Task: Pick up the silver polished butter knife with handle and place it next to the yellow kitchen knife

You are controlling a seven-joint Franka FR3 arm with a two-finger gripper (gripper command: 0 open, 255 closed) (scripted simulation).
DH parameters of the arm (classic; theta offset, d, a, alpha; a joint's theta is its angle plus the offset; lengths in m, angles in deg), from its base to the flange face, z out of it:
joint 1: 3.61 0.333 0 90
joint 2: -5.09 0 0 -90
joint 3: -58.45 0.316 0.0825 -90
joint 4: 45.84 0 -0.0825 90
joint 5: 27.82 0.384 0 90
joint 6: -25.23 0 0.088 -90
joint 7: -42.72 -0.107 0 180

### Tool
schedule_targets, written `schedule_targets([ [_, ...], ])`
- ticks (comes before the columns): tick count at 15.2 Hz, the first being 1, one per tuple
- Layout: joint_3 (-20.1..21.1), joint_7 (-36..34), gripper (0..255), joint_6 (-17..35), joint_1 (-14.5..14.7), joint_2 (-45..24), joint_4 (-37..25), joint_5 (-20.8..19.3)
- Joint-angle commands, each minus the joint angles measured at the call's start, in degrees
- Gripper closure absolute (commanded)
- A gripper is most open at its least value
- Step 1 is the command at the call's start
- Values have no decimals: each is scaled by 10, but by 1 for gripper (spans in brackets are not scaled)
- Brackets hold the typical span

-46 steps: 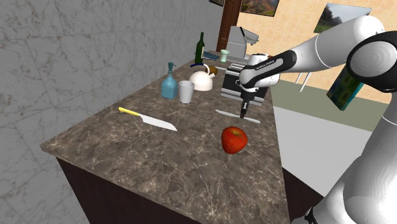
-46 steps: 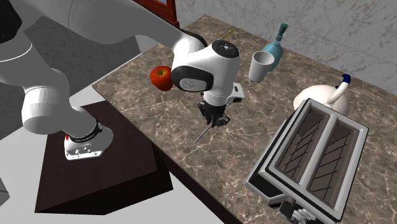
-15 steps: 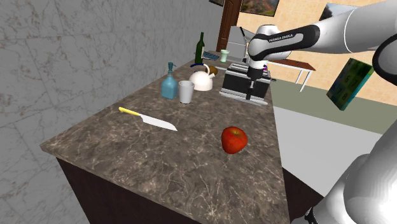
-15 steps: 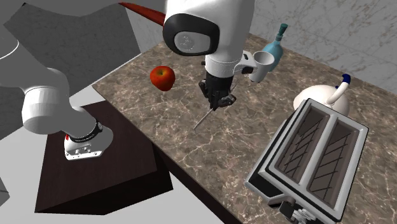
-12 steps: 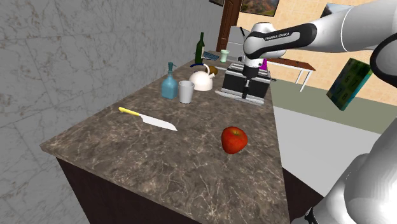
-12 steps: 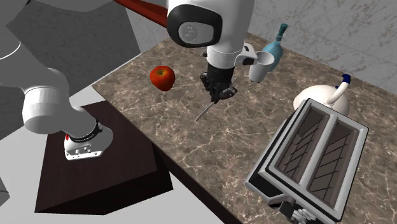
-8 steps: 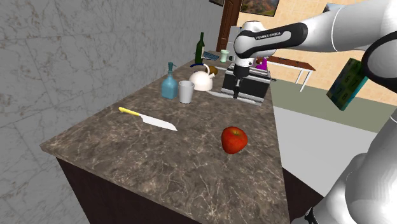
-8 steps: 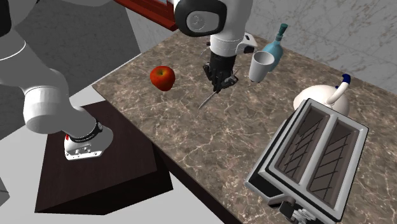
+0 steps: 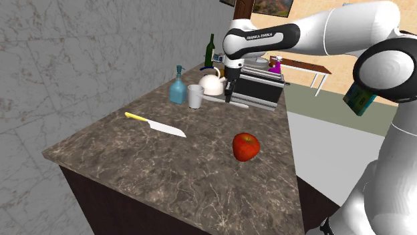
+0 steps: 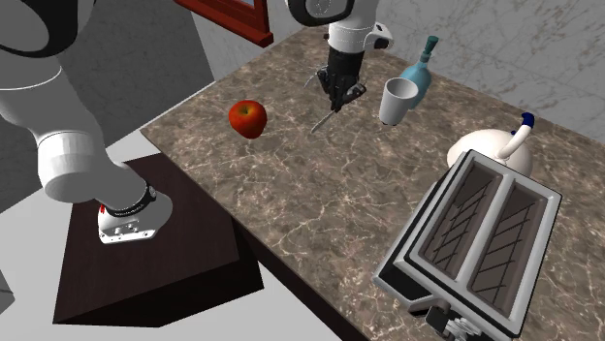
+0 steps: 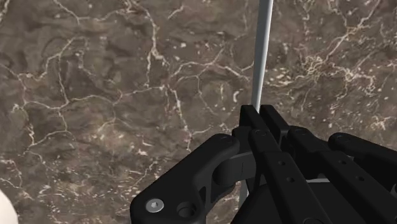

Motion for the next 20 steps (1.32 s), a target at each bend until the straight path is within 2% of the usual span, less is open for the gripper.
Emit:
schedule_targets([
  [1,9,-20,255,-14,10,-30,-43,6],
  [5,24,-55,255,-43,27,-89,-130,16],
  [9,37,-89,255,-84,41,-162,-243,25],
  [12,47,-114,255,-130,48,-234,-361,33],
  [14,53,-131,255,-174,48,-297,-468,38],
  [20,52,-129,255,-113,56,-278,-388,37],
])
